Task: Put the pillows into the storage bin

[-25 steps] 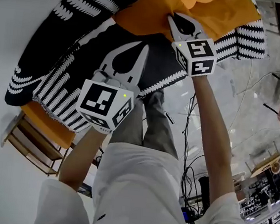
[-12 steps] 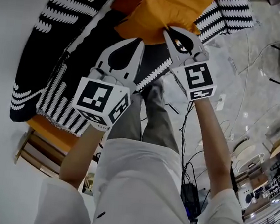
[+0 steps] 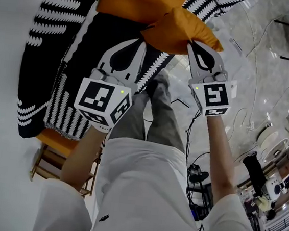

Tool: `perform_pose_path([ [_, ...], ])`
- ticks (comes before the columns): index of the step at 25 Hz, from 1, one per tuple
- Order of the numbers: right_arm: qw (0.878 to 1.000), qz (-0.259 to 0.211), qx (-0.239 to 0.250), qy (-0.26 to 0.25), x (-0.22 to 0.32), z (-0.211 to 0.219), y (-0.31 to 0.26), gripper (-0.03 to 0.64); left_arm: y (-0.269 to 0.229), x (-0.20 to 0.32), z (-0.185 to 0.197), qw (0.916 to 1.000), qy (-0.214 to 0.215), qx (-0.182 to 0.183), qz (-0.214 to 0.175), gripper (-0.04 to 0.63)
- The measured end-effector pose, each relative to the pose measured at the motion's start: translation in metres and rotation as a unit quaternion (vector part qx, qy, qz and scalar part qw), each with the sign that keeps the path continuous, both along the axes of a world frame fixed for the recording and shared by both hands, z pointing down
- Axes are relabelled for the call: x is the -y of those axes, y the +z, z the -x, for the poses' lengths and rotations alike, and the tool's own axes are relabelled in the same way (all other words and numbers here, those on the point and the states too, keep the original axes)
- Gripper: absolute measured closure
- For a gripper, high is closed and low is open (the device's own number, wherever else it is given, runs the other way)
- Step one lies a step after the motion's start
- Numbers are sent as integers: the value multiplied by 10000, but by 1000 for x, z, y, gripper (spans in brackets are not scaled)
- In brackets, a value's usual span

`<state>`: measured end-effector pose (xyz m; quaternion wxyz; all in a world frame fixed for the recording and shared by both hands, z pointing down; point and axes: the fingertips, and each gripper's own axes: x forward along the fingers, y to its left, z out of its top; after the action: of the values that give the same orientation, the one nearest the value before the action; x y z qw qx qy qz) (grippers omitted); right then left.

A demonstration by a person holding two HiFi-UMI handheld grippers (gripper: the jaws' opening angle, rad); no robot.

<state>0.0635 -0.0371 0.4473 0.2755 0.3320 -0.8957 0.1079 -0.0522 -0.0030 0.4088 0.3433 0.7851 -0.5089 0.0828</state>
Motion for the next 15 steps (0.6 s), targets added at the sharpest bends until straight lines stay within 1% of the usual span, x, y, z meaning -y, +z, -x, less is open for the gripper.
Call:
perform_pose_path([
  [5, 9961, 38, -271, 843, -23, -72, 6, 600, -7, -7, -28, 9989, 467, 72, -79, 586],
  [10, 9887, 94, -636, 1355, -43, -143, 16, 600, -9, -7, -65, 9964, 838, 85, -106, 586],
  [12, 9832, 116, -854, 1609, -52, -173, 20, 600, -11, -8, -81, 9943, 1053, 100, -125, 586],
  [15, 9706, 239, -1309, 2004, -72, -224, 31, 598, -18, -13, -104, 9911, 1315, 109, -160, 586],
])
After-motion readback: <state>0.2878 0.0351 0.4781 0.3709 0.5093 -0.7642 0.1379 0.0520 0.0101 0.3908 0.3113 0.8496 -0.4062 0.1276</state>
